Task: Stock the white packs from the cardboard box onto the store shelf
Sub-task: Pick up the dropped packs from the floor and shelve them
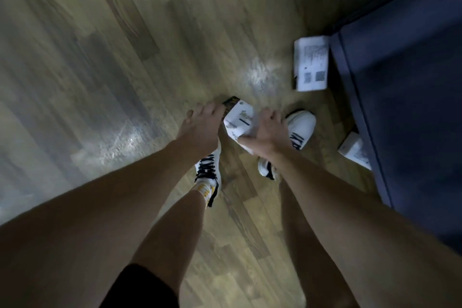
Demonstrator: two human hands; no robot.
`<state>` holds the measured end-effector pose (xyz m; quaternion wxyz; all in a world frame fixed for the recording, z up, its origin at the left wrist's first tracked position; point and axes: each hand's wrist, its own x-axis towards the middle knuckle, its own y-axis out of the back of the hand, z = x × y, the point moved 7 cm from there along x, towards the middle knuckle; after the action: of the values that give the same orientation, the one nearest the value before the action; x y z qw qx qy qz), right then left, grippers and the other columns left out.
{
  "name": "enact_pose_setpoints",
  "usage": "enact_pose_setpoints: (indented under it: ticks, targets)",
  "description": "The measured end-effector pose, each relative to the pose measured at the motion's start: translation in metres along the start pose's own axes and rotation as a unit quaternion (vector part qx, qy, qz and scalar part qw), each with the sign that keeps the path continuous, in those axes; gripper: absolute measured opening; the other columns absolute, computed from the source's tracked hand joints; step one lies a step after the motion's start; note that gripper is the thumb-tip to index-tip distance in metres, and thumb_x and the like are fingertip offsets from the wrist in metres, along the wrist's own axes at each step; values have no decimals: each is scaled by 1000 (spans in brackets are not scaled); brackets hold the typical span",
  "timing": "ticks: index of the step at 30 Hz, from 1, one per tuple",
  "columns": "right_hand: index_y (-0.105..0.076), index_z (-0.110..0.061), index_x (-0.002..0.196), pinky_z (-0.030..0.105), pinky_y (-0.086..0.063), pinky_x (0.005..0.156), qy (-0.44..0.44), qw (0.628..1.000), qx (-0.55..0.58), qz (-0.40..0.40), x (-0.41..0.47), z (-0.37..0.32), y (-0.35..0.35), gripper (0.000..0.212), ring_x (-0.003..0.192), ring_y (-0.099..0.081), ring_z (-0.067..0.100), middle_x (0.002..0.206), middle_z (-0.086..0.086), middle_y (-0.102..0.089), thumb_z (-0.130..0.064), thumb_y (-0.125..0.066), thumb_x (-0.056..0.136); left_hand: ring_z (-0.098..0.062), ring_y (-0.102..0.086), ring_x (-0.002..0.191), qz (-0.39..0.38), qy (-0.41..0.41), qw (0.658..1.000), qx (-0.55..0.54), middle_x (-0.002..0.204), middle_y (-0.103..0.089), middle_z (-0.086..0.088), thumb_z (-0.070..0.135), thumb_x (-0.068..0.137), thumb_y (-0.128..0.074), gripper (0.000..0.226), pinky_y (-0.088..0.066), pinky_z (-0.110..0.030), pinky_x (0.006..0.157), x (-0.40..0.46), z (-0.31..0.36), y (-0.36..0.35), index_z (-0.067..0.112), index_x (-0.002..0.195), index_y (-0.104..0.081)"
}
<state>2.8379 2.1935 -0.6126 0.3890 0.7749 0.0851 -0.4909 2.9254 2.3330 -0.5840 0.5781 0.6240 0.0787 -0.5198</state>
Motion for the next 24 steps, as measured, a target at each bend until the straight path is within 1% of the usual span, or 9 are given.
enact_pose_setpoints:
  ticks: [3,5,9,11,14,17,20,22,24]
  targets:
    - [-48,-13,129,40,-43,98,-73,994,76,-14,-60,1,70,80,123,-48,36,135,16,-49,-68,-63,73,-30,-35,134,-11,-4,1000,-19,141,-40,-6,13,82,-69,80,-31,-42,112,-47,22,75,22,149,-27]
    - [-53,-16,128,39,-47,97,-102,984,147,-6,-109,-8,132,74,121,-54,33,131,13,-57,-67,-64,75,-29,-35,135,4,-12,999,-39,142,-40,-4,17,78,-74,86,-32,-41,111,-83,40,139,24,150,-27]
    - [-59,-16,122,33,-45,86,-100,953,284,29,-224,-32,250,65,107,-60,25,116,3,-63,-61,-69,76,-28,-38,131,41,-64,997,-27,144,-40,-3,26,69,-81,99,-35,-40,104,-160,92,271,25,151,-27]
    - [-66,-18,110,38,-52,90,-79,937,335,61,-278,-44,300,65,99,-66,22,109,3,-69,-64,-71,65,-29,-36,133,65,-97,993,5,146,-38,-2,32,69,-84,102,-35,-39,104,-195,120,334,26,152,-25]
    - [-71,-17,98,39,-60,79,-52,909,403,99,-353,-53,360,56,88,-72,23,99,6,-75,-59,-73,61,-29,-38,130,93,-149,984,40,140,-45,-3,38,70,-82,90,-34,-39,102,-244,161,412,25,145,-35]
    - [-71,-15,106,31,-56,60,-34,886,447,120,-425,-52,406,46,82,-72,24,101,10,-74,-51,-68,78,-27,-52,110,76,-217,971,71,116,-59,-1,39,66,-84,62,-39,-37,84,-285,208,468,23,115,-51]
    - [-74,-20,104,34,-57,66,-24,880,456,132,-488,-39,443,46,81,-71,25,92,8,-75,-59,-59,83,-21,-56,92,44,-264,963,23,99,-60,4,33,61,-89,55,-42,-34,70,-326,251,511,23,100,-51]
    - [-75,-24,100,32,-52,69,-17,876,467,117,-524,-31,463,56,78,-67,24,86,5,-73,-71,-48,86,-18,-59,89,24,-287,958,-5,95,-61,7,31,58,-90,52,-48,-37,74,-352,275,536,25,94,-54]
    - [-72,-24,107,35,-50,75,-2,870,480,110,-559,-26,483,68,85,-66,24,98,6,-73,-78,-36,88,-17,-63,93,8,-311,950,-30,99,-65,6,31,57,-91,51,-51,-37,82,-379,295,559,27,96,-58]
